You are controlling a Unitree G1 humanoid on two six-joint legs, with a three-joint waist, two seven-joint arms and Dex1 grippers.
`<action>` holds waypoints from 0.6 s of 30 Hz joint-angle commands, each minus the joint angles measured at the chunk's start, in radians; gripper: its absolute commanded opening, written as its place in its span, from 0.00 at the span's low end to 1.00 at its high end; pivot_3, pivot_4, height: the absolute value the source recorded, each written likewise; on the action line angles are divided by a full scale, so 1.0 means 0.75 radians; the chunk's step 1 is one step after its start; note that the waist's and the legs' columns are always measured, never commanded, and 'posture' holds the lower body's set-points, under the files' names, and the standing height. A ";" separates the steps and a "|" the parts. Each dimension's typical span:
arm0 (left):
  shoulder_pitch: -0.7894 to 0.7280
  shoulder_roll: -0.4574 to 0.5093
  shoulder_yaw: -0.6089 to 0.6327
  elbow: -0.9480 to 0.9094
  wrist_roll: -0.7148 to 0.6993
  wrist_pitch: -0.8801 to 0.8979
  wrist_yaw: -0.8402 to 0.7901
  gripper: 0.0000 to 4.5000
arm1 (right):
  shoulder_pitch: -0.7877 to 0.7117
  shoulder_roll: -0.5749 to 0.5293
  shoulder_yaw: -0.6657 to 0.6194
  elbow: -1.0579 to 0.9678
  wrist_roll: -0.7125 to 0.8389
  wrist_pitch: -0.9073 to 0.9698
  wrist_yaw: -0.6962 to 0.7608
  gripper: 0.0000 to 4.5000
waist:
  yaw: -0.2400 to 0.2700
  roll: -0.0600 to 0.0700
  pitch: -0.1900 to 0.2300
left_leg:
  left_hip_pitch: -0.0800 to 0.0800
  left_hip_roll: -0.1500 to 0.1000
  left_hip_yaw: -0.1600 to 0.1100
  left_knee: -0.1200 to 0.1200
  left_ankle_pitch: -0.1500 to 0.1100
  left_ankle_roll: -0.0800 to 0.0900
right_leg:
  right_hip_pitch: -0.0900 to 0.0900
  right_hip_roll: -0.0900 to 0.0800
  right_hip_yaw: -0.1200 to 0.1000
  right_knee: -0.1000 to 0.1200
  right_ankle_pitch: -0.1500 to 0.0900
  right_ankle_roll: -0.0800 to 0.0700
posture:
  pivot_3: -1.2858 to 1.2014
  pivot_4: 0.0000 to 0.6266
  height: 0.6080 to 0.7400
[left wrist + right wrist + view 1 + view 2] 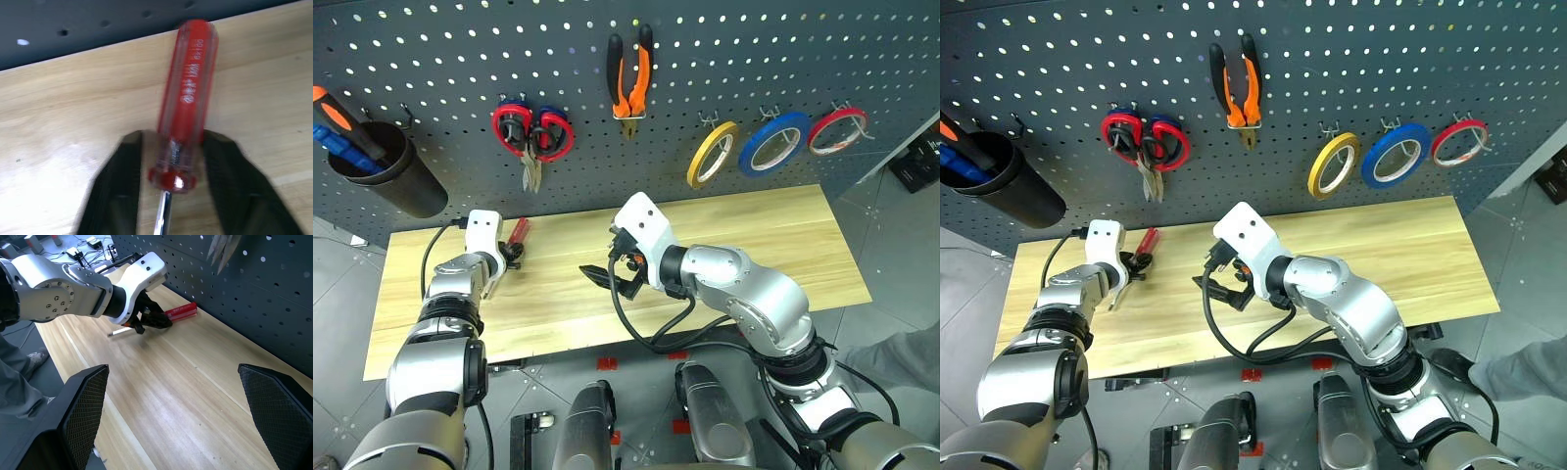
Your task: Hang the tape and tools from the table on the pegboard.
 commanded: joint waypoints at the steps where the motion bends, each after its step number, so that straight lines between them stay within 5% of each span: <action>1: 0.076 0.066 -0.006 -0.070 -0.003 0.071 -0.068 0.19 | -0.032 -0.012 -0.013 -0.068 0.003 -0.055 0.018 1.00 | -0.008 0.000 0.000 | 0.000 0.000 0.000 0.000 0.000 0.000 | 0.000 0.000 0.000 0.000 0.000 0.000 | 0.42 0.60 1.00; 10: 0.576 0.173 0.059 -0.819 -0.156 0.362 -0.297 0.19 | 0.072 -0.141 -0.001 -0.166 0.042 -0.412 0.230 1.00 | -0.048 -0.001 -0.002 | 0.000 0.001 0.000 -0.003 0.003 -0.006 | 0.000 -0.001 0.001 -0.002 0.000 0.000 | 0.42 0.51 1.00; 18: 1.074 0.059 0.277 -1.757 -0.244 0.064 -0.179 0.19 | 0.075 -0.201 -0.120 -0.125 0.190 -0.521 0.431 1.00 | 0.006 -0.006 -0.012 | 0.000 0.002 -0.001 -0.002 0.003 -0.006 | 0.000 -0.009 0.000 -0.003 0.000 0.000 | 0.45 0.38 1.00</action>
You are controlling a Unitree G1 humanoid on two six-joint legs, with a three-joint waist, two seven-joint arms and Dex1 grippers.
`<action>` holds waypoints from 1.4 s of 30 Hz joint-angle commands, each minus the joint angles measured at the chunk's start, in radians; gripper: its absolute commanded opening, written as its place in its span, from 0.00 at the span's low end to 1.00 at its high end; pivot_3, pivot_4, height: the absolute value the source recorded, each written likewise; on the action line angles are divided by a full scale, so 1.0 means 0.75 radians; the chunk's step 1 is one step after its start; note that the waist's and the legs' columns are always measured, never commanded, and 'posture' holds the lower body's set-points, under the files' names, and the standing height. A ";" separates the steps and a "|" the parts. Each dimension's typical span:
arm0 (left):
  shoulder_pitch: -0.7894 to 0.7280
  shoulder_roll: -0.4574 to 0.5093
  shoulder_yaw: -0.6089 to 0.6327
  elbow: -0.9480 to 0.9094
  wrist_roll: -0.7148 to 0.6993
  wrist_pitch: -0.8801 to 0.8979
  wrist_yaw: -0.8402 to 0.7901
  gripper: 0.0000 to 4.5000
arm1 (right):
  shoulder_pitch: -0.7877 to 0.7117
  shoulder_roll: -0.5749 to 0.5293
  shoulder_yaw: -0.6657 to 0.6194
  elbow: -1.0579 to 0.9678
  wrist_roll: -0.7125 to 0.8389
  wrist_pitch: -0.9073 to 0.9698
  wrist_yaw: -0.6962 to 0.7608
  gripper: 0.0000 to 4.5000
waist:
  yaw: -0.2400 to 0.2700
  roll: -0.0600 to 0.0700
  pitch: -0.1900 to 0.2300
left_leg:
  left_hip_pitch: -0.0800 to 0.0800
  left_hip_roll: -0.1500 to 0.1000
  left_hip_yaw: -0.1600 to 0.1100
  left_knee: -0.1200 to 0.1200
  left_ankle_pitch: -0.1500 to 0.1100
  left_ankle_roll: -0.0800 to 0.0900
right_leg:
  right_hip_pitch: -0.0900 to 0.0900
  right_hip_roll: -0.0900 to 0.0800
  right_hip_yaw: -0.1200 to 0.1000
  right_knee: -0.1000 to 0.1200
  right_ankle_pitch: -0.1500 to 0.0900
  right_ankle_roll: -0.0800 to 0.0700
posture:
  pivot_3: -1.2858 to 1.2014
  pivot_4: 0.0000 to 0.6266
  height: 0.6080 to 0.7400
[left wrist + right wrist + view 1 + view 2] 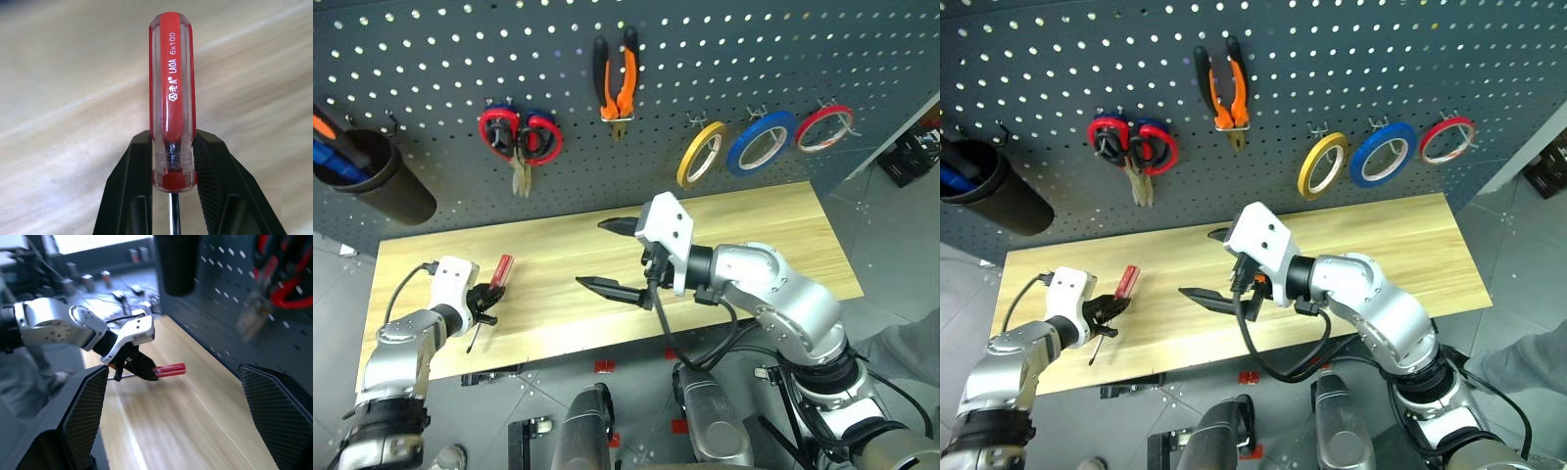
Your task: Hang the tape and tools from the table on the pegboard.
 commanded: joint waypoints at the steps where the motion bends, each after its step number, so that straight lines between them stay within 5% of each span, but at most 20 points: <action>1: 0.060 -0.050 0.112 -0.347 -0.005 -0.173 0.110 0.19 | -0.017 -0.001 -0.035 0.004 0.025 -0.097 0.053 1.00 | 0.025 -0.001 -0.007 | 0.000 0.000 0.000 0.000 0.000 0.000 | 0.000 0.000 0.000 0.000 0.000 0.000 | 0.45 0.37 1.00; 7: -0.040 -0.116 0.252 -0.681 -0.055 -0.134 0.327 0.19 | -0.071 -0.007 -0.081 0.098 0.032 -0.164 0.089 1.00 | 0.072 -0.006 -0.043 | 0.000 -0.003 0.000 0.001 0.000 -0.001 | 0.001 0.004 -0.002 0.000 0.001 -0.001 | 0.47 0.30 1.00; 13: -0.298 -0.059 0.350 -0.716 -0.196 -0.040 0.412 0.19 | -0.236 0.086 -0.260 0.220 0.073 -0.059 -0.098 1.00 | 0.085 -0.007 -0.078 | 0.000 -0.002 0.001 0.001 0.001 -0.001 | 0.001 0.007 -0.001 0.000 0.002 0.000 | 0.48 0.25 1.00; 20: -0.547 0.057 0.424 -0.476 -0.236 -0.099 0.415 0.19 | -0.292 0.093 -0.295 0.188 0.113 -0.049 -0.116 1.00 | 0.082 -0.008 -0.105 | 0.000 -0.003 0.001 0.000 0.001 -0.002 | 0.000 0.009 -0.001 0.000 0.002 0.000 | 0.47 0.22 1.00; 27: -0.792 0.086 0.295 -0.079 -0.114 -0.408 0.383 0.19 | -0.315 0.138 -0.261 0.211 0.078 -0.111 -0.142 1.00 | 0.074 -0.008 -0.138 | 0.000 -0.004 0.000 0.001 0.001 -0.002 | 0.001 0.009 -0.002 -0.001 0.002 0.000 | 0.47 0.20 1.00; 35: -0.888 0.020 0.171 0.258 -0.029 -0.698 0.377 0.19 | -0.343 0.178 -0.225 0.248 0.063 -0.167 -0.136 1.00 | 0.041 -0.008 -0.173 | 0.000 -0.005 -0.001 0.000 0.001 -0.002 | 0.001 0.008 -0.003 -0.001 0.002 0.000 | 0.46 0.18 1.00; 42: -0.820 -0.005 0.189 0.239 -0.045 -0.726 0.413 0.19 | -0.332 0.173 -0.208 0.223 0.068 -0.155 -0.138 1.00 | -0.012 -0.008 -0.176 | 0.000 -0.004 -0.003 0.000 0.001 -0.002 | 0.001 0.007 -0.002 0.000 0.002 0.000 | 0.45 0.19 1.00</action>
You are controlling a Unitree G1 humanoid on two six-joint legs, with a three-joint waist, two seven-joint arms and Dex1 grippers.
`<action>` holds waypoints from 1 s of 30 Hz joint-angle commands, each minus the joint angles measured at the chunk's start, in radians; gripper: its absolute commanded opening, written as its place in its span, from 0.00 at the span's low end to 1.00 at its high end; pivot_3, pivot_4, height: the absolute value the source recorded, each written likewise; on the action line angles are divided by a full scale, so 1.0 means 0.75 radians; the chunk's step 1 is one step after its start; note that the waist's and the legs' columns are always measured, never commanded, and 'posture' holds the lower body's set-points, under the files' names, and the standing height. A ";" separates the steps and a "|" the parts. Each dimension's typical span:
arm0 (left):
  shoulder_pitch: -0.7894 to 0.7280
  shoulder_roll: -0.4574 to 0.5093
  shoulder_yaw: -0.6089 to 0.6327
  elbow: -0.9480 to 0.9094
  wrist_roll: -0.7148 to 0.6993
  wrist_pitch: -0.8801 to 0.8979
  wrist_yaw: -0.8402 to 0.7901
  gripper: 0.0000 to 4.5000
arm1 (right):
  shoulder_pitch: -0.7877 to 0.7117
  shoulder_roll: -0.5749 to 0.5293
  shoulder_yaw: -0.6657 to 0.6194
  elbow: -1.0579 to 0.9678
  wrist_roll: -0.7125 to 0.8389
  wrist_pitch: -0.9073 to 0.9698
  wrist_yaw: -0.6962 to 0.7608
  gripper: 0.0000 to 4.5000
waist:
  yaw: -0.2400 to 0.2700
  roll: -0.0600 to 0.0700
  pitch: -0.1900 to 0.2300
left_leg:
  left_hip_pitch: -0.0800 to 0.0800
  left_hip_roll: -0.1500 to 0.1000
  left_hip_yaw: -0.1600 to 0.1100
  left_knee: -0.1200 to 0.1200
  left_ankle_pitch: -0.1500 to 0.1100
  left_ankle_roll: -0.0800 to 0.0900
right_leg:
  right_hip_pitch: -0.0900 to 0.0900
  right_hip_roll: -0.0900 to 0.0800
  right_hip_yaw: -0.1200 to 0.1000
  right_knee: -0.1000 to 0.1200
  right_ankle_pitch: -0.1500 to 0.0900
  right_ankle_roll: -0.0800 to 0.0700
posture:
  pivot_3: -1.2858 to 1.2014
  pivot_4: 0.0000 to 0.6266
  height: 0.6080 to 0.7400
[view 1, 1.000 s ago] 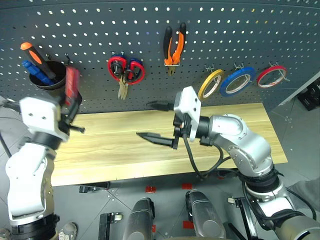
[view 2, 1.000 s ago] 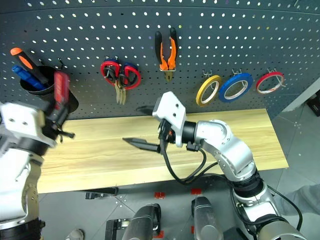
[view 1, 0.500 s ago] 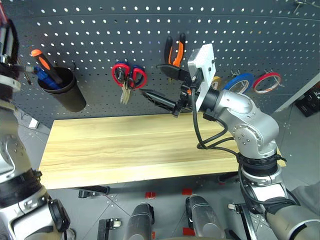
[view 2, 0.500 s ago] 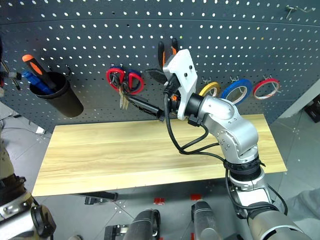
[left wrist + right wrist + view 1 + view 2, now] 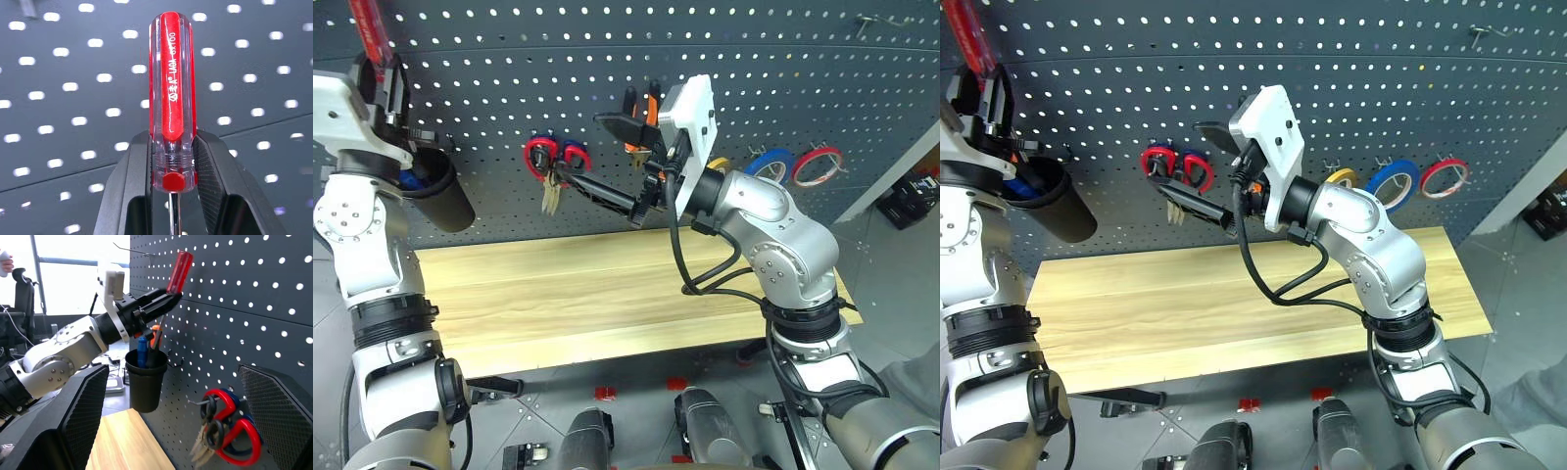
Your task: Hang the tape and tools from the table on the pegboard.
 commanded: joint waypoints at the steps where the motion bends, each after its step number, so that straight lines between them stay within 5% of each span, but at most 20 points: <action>1: 0.052 0.022 0.059 -0.095 -0.024 -0.014 0.036 0.19 | -0.014 -0.002 -0.009 -0.053 0.009 -0.016 0.000 1.00 | -0.018 0.001 -0.003 | 0.000 0.000 -0.001 0.000 0.000 0.000 | 0.000 0.000 0.000 0.000 0.000 0.000 | 0.45 0.19 1.00; 8: 0.180 0.050 0.103 -0.147 -0.033 0.016 0.045 0.19 | -0.009 -0.007 -0.004 -0.053 0.007 -0.019 -0.005 1.00 | -0.068 0.000 -0.006 | 0.000 0.000 -0.005 -0.001 0.000 0.000 | 0.000 0.000 0.000 0.001 0.000 0.000 | 0.45 0.19 1.00; 19: 0.249 -0.008 0.121 -0.165 -0.051 0.001 0.097 0.98 | -0.001 -0.009 -0.010 -0.055 0.008 -0.027 0.000 1.00 | -0.068 0.001 -0.032 | 0.000 -0.002 -0.007 -0.001 0.000 0.000 | 0.001 0.000 0.000 0.001 0.000 0.000 | 0.45 0.19 1.00; 30: 0.431 -0.051 -0.087 -0.593 -0.096 0.340 0.038 1.00 | 0.129 -0.067 -0.054 -0.088 -0.014 -0.078 -0.012 1.00 | -0.068 0.005 -0.068 | 0.000 -0.004 -0.010 -0.002 -0.001 0.001 | 0.003 0.000 0.004 0.001 0.000 0.000 | 0.46 0.17 1.00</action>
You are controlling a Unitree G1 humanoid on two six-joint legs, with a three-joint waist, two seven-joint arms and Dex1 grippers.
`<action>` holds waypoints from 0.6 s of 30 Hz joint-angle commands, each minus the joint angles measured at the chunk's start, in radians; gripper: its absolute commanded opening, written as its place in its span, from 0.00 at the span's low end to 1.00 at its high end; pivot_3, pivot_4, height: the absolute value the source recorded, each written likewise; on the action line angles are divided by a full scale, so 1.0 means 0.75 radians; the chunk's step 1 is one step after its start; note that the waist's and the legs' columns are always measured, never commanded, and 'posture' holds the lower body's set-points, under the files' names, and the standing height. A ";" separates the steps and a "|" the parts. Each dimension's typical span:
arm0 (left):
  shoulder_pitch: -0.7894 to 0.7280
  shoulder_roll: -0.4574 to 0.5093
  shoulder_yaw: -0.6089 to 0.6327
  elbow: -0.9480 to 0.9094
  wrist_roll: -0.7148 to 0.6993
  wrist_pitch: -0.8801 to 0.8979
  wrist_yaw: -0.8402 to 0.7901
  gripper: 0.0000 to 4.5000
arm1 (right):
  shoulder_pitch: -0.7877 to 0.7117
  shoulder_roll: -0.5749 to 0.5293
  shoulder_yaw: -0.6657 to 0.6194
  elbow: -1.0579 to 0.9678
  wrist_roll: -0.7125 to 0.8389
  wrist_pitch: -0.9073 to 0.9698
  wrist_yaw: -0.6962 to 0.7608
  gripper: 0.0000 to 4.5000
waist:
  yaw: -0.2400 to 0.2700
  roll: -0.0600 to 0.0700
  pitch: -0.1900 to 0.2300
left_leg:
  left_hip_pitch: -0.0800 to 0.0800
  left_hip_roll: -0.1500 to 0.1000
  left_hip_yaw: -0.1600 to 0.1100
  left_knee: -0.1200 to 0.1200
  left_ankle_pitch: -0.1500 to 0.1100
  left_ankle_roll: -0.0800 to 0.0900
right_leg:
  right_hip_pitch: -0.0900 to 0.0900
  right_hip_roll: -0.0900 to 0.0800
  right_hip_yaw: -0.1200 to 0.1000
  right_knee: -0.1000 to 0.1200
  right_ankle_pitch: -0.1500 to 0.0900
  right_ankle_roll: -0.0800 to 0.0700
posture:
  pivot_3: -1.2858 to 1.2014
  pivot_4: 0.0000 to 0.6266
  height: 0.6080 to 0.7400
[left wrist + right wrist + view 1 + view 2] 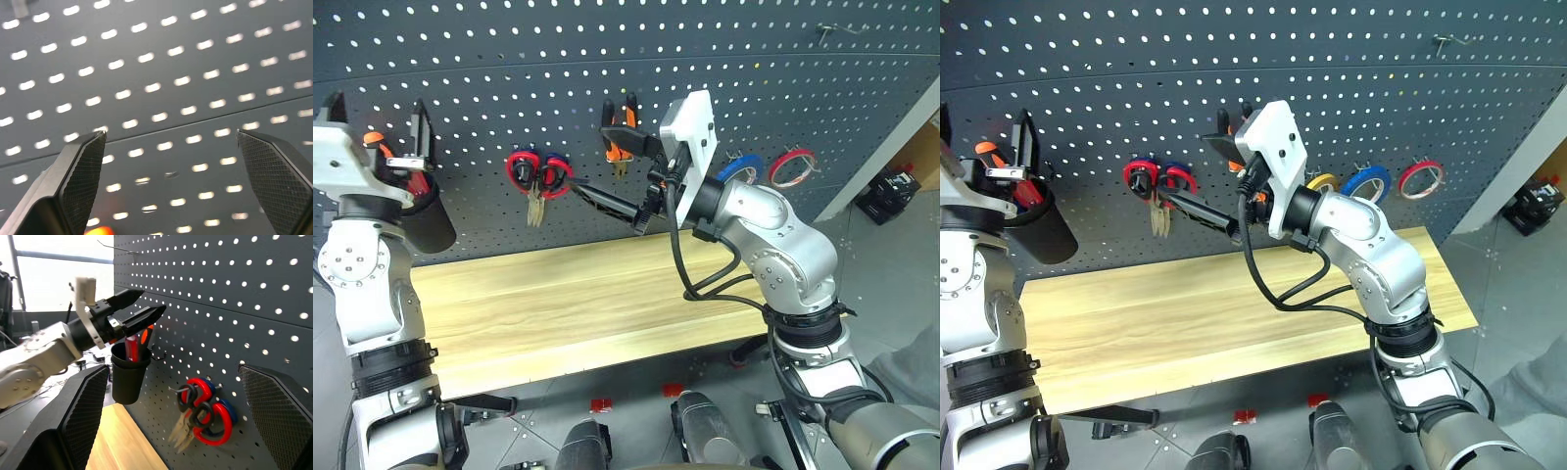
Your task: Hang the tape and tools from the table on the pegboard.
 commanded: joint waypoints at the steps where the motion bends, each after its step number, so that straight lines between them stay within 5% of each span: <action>1: 0.105 0.009 -0.106 -0.165 -0.031 0.170 -0.082 1.00 | 0.090 -0.048 -0.049 -0.083 -0.010 -0.057 0.003 1.00 | 0.000 0.003 -0.015 | 0.000 0.000 -0.001 0.000 0.000 0.000 | 0.000 0.000 0.000 0.000 0.000 0.000 | 0.46 0.16 1.00; 8: 0.287 -0.051 -0.165 -0.300 -0.024 0.361 -0.058 1.00 | 0.320 -0.106 -0.022 -0.157 -0.037 -0.126 0.006 1.00 | 0.002 0.007 -0.027 | 0.002 -0.002 -0.002 -0.001 -0.001 0.001 | 0.002 0.001 0.004 -0.001 0.000 0.000 | 0.46 0.14 1.00; 18: 0.539 -0.231 -0.064 -0.356 0.105 0.612 0.283 1.00 | 0.551 -0.120 -0.034 -0.094 -0.130 -0.233 -0.043 1.00 | 0.029 0.011 -0.053 | 0.007 -0.004 -0.003 0.000 -0.003 0.003 | 0.005 0.001 0.006 -0.002 0.000 0.000 | 0.47 0.12 1.00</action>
